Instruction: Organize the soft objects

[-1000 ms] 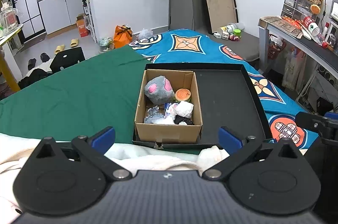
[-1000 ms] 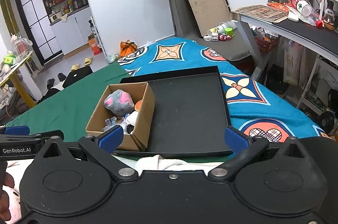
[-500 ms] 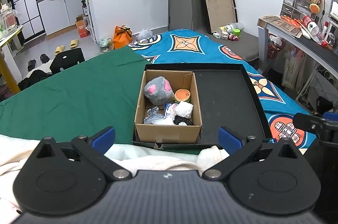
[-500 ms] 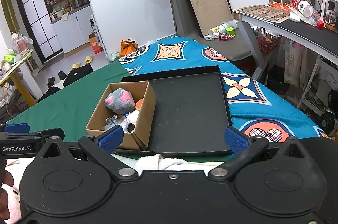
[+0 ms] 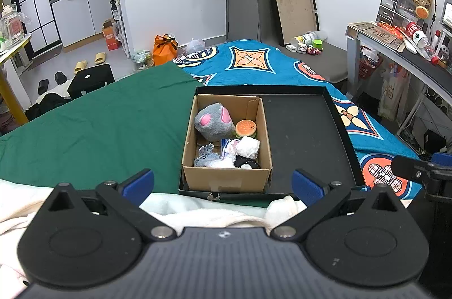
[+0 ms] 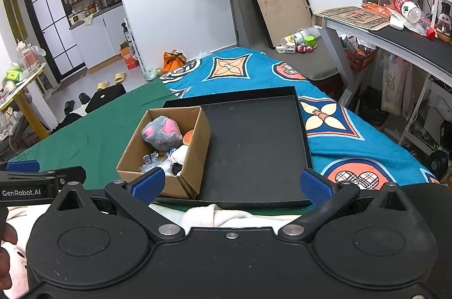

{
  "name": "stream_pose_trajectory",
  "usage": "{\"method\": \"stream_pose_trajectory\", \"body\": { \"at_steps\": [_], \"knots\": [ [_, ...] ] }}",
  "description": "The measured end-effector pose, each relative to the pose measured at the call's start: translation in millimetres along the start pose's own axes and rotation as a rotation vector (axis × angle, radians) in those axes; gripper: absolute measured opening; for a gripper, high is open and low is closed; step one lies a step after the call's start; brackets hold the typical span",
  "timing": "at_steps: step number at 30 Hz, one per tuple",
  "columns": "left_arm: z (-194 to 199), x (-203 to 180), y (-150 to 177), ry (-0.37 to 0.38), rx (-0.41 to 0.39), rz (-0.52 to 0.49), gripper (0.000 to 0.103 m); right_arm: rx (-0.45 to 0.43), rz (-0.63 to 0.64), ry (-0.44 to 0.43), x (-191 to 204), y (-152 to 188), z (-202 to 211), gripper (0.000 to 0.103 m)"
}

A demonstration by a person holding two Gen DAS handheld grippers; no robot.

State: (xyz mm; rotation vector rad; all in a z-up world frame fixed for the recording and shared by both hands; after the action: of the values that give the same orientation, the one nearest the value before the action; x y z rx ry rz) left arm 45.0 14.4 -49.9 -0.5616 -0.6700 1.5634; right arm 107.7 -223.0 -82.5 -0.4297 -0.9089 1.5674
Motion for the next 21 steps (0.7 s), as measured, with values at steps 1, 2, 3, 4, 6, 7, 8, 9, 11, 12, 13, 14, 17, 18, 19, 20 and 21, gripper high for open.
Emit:
{"method": "stream_pose_trajectory", "body": {
  "at_steps": [1, 2, 3, 4, 6, 7, 8, 9, 11, 12, 13, 14, 17, 18, 19, 20, 21],
  "knots": [
    [0.0, 0.0, 0.1, 0.0, 0.0, 0.0, 0.103, 0.0, -0.001, -0.001, 0.0, 0.2, 0.0, 0.103],
    [0.2, 0.1, 0.1, 0.0, 0.0, 0.0, 0.103, 0.0, -0.001, 0.001, -0.1, 0.2, 0.1, 0.103],
    [0.0, 0.6, -0.3, 0.0, 0.001, 0.0, 0.103, 0.0, 0.001, 0.001, -0.1, 0.3, 0.1, 0.103],
    [0.0, 0.5, -0.3, 0.0, 0.001, 0.0, 0.103, 0.0, 0.001, -0.001, -0.1, 0.1, 0.1, 0.103],
    [0.0, 1.3, -1.2, 0.0, 0.003, -0.001, 0.103, 0.001, 0.003, -0.001, 0.0, 0.4, -0.3, 0.103],
    [-0.1, 1.6, -1.5, 0.0, 0.003, -0.002, 0.103, 0.002, 0.003, -0.001, 0.0, 0.5, -0.3, 0.103],
    [-0.3, 1.8, -1.8, 0.0, 0.004, -0.003, 0.103, 0.003, 0.002, -0.001, -0.1, 0.9, -0.4, 0.103],
    [-0.2, 2.0, -2.1, 0.0, 0.004, -0.005, 0.103, 0.003, 0.002, -0.001, -0.2, 1.2, -0.5, 0.103],
    [-0.3, 2.0, -2.1, 0.0, 0.004, -0.004, 0.103, 0.004, 0.003, -0.002, 0.1, 1.3, -0.5, 0.103],
    [-0.3, 1.9, -2.1, 0.001, 0.003, -0.003, 0.103, 0.004, 0.002, -0.003, 0.1, 1.2, -0.6, 0.103],
    [0.0, 2.1, -2.4, 0.002, 0.003, -0.003, 0.103, 0.004, 0.002, -0.003, 0.3, 1.3, -0.9, 0.103],
    [-0.3, 1.9, -2.7, 0.003, 0.002, -0.004, 0.103, 0.006, 0.002, -0.001, 0.1, 1.5, -1.0, 0.103],
    [-0.5, 1.8, -2.7, 0.003, 0.004, -0.004, 0.103, 0.008, 0.002, 0.001, 1.1, 2.5, -1.3, 0.103],
    [-0.6, 1.8, -2.8, 0.002, 0.005, -0.004, 0.103, 0.006, 0.002, 0.0, 1.5, 2.8, -0.9, 0.103],
    [-0.6, 1.9, -3.1, 0.0, 0.004, -0.003, 0.103, 0.005, 0.002, 0.002, 1.5, 2.6, -1.1, 0.103],
    [-0.4, 1.9, -3.3, 0.001, 0.002, -0.002, 0.103, 0.004, 0.001, 0.002, 1.4, 2.5, -1.1, 0.103],
    [-0.4, 1.5, -3.3, 0.002, 0.001, -0.002, 0.103, 0.004, 0.0, 0.002, 1.3, 2.8, -0.9, 0.103]
  ]
}}
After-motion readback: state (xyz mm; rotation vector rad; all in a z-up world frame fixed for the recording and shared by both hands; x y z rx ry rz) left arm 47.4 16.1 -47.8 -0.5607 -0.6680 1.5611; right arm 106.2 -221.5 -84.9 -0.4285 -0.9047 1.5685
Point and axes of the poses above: each gripper's, at about its wrist camera, not at the fingertips, and z roughly against the way its jaws point, x to its left, y to its underside, the point moved 9 cm from there along -z, roughly the way its jaws point, and after that the axes turned 2 degrees about -y, right-handed, at the moved point
